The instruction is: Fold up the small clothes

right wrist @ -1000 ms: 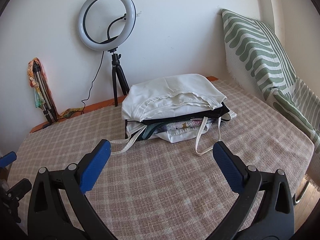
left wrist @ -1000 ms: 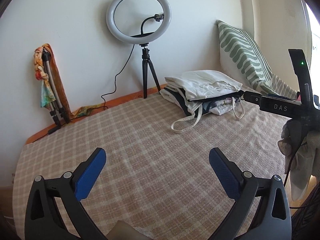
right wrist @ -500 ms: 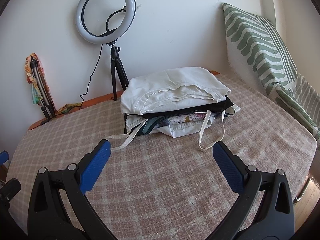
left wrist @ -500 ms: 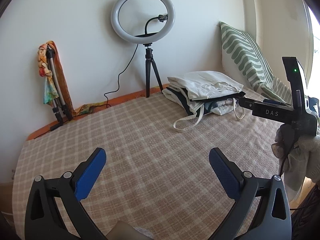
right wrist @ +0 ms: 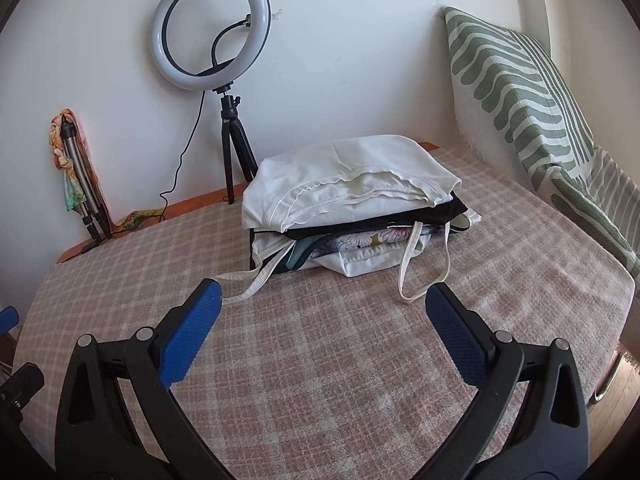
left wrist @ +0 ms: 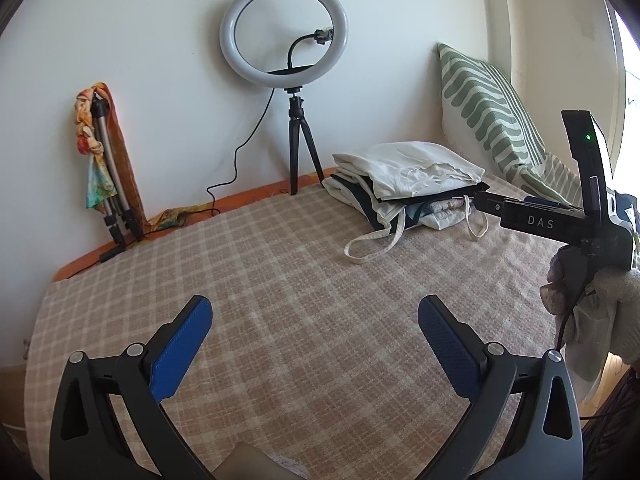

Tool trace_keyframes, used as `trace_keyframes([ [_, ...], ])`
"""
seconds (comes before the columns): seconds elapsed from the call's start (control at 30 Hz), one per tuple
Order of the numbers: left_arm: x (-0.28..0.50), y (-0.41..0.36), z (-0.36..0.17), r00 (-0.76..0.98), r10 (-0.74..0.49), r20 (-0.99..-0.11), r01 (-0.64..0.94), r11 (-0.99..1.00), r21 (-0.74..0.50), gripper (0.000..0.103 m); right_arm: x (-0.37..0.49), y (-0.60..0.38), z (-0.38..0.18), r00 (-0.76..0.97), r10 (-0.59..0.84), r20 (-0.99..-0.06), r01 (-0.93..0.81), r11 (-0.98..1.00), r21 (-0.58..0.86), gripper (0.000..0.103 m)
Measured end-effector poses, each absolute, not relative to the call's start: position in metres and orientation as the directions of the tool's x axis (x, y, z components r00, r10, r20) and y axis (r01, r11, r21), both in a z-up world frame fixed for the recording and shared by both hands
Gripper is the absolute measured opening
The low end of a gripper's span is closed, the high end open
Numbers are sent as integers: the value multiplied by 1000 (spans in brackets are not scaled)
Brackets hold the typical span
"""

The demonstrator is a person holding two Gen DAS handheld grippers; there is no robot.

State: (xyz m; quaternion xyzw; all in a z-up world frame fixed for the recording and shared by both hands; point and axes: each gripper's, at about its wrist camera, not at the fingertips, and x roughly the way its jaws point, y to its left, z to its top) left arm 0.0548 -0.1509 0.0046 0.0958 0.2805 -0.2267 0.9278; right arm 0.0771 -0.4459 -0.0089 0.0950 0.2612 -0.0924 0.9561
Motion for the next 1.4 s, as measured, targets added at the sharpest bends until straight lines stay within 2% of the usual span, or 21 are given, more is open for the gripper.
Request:
trace_keyframes([
  [1.4,57,-152,1,724,-366,-584,475,879,39,102,68,-443,-11,841,-123,-527,246,954,170,103],
])
